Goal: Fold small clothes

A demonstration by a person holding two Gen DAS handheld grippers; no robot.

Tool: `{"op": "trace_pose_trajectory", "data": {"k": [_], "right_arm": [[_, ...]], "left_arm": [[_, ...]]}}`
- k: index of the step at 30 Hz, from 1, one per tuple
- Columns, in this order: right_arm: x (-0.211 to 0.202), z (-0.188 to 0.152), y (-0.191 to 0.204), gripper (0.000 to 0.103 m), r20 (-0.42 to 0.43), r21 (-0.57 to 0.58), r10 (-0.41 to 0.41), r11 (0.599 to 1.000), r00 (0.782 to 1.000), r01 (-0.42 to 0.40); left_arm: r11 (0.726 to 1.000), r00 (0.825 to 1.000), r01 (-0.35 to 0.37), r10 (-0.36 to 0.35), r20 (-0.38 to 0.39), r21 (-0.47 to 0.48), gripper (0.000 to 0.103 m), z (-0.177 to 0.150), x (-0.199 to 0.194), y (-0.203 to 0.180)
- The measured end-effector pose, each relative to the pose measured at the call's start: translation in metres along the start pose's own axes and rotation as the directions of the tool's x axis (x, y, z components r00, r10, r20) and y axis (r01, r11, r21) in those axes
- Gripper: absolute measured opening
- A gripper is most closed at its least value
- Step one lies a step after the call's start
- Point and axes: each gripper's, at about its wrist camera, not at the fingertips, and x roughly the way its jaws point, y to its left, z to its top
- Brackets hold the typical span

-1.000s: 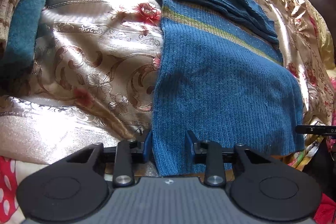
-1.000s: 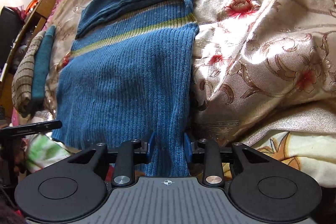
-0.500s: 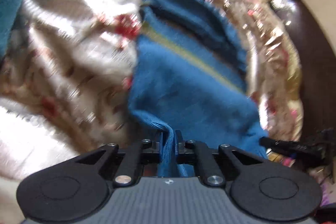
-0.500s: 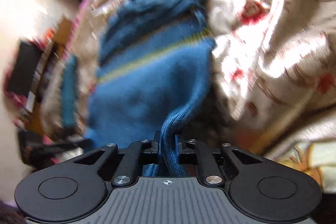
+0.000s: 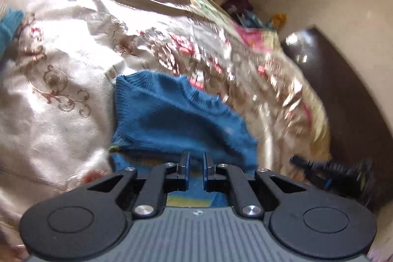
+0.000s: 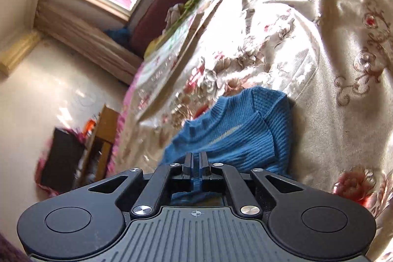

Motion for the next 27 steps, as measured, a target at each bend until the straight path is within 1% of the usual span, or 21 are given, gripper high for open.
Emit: {"op": "trace_pose_trajectory", "data": {"k": [1, 2, 5, 7, 9, 11, 12, 13, 15, 18, 20, 22, 24, 26, 27], "right_arm": [[0.003, -0.005, 0.002, 0.006, -0.019, -0.046, -0.02, 0.999, 1.0, 0.019], [0.004, -0.013, 0.003, 0.009, -0.033, -0.083, -0.043, 0.996, 0.999, 0.04], [0.007, -0.041, -0.001, 0.01, -0.109, -0.13, -0.084, 0.989, 0.99, 0.069], [0.007, -0.056, -0.002, 0.011, -0.153, -0.161, -0.102, 0.984, 0.983, 0.077], [0.007, -0.066, 0.004, 0.011, -0.175, -0.23, -0.142, 0.968, 0.974, 0.1], [0.007, -0.072, 0.013, 0.013, -0.172, -0.313, -0.179, 0.942, 0.969, 0.119], [0.009, -0.073, 0.017, 0.016, -0.17, -0.346, -0.192, 0.93, 0.967, 0.125], [0.01, -0.076, 0.02, 0.017, -0.166, -0.378, -0.206, 0.917, 0.964, 0.131], [0.015, -0.077, 0.024, 0.017, -0.17, -0.408, -0.224, 0.903, 0.96, 0.138], [0.019, -0.077, 0.027, 0.018, -0.18, -0.417, -0.231, 0.898, 0.956, 0.138], [0.021, -0.079, 0.028, 0.018, -0.187, -0.421, -0.232, 0.897, 0.955, 0.136], [0.024, -0.08, 0.027, 0.018, -0.197, -0.424, -0.239, 0.895, 0.951, 0.137], [0.027, -0.08, 0.024, 0.018, -0.204, -0.429, -0.252, 0.891, 0.946, 0.145], [0.031, -0.078, 0.022, 0.018, -0.21, -0.436, -0.264, 0.887, 0.941, 0.152], [0.033, -0.076, 0.021, 0.02, -0.212, -0.441, -0.27, 0.884, 0.939, 0.155]], "left_arm": [[0.998, 0.999, -0.036, 0.038, -0.029, 0.053, 0.014, -0.01, 0.0, -0.005], [0.994, 0.996, -0.06, 0.066, -0.063, 0.091, 0.015, -0.019, 0.0, -0.008], [0.982, 0.981, -0.082, 0.11, -0.161, 0.168, 0.017, -0.049, -0.001, -0.011], [0.968, 0.972, -0.092, 0.139, -0.191, 0.234, 0.018, -0.064, -0.007, -0.016], [0.948, 0.966, -0.096, 0.163, -0.202, 0.302, 0.021, -0.073, -0.011, -0.025], [0.916, 0.959, -0.095, 0.189, -0.212, 0.389, 0.026, -0.083, -0.013, -0.036], [0.898, 0.955, -0.093, 0.202, -0.217, 0.43, 0.026, -0.088, -0.013, -0.041], [0.875, 0.95, -0.086, 0.217, -0.226, 0.477, 0.027, -0.093, -0.011, -0.047], [0.813, 0.935, -0.073, 0.258, -0.244, 0.577, 0.03, -0.104, -0.005, -0.058], [0.716, 0.91, -0.043, 0.316, -0.269, 0.696, 0.034, -0.12, 0.004, -0.067], [0.679, 0.895, -0.011, 0.334, -0.296, 0.734, 0.035, -0.128, 0.009, -0.069], [0.652, 0.885, 0.008, 0.349, -0.309, 0.758, 0.037, -0.132, 0.016, -0.07], [0.638, 0.879, 0.016, 0.359, -0.316, 0.77, 0.038, -0.132, 0.025, -0.07], [0.641, 0.873, 0.029, 0.358, -0.332, 0.767, 0.039, -0.13, 0.035, -0.07], [0.642, 0.87, 0.036, 0.358, -0.34, 0.766, 0.039, -0.13, 0.038, -0.07]]}}
